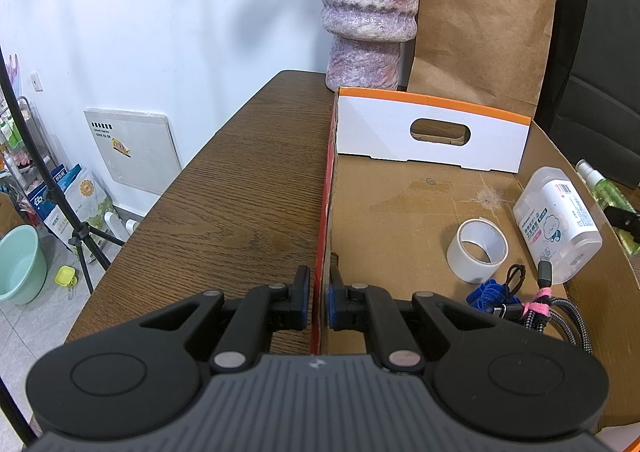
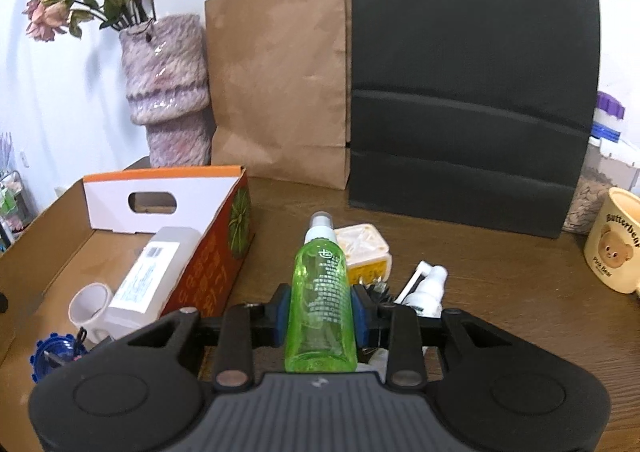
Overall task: Organize rigid objects
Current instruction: 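Carry the green spray bottle into the cardboard box and release it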
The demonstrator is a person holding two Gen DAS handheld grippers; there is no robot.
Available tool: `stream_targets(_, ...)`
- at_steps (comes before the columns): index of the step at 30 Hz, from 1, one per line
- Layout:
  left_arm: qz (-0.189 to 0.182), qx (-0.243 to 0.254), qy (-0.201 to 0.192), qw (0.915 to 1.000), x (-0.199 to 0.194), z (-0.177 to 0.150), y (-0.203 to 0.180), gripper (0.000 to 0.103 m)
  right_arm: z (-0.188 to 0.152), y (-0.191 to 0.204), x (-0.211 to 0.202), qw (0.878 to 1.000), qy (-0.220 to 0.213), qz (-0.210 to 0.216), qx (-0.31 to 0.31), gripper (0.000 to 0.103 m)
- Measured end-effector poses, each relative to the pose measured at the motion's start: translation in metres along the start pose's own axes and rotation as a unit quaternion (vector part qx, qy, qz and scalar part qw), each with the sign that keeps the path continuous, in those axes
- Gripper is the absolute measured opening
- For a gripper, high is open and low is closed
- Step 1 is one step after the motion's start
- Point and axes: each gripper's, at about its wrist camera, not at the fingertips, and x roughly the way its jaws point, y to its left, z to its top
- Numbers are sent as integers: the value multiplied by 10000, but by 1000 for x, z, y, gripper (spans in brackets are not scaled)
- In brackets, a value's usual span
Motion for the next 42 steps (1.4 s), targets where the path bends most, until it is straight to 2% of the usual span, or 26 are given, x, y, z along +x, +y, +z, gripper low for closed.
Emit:
stream_targets(13,2,1,-1,10000,0,0,0,10,12,2,-35,9984,-562,-30,-51,30)
stream_targets(27,13,8,-7,10000,0,1,0,10,24,43,-63,9933,-999,364,-452,30)
stream_targets(42,28,24,-22,10000,-1,1,-1,10,26,117,-54,9859,-889,963,-1042,30)
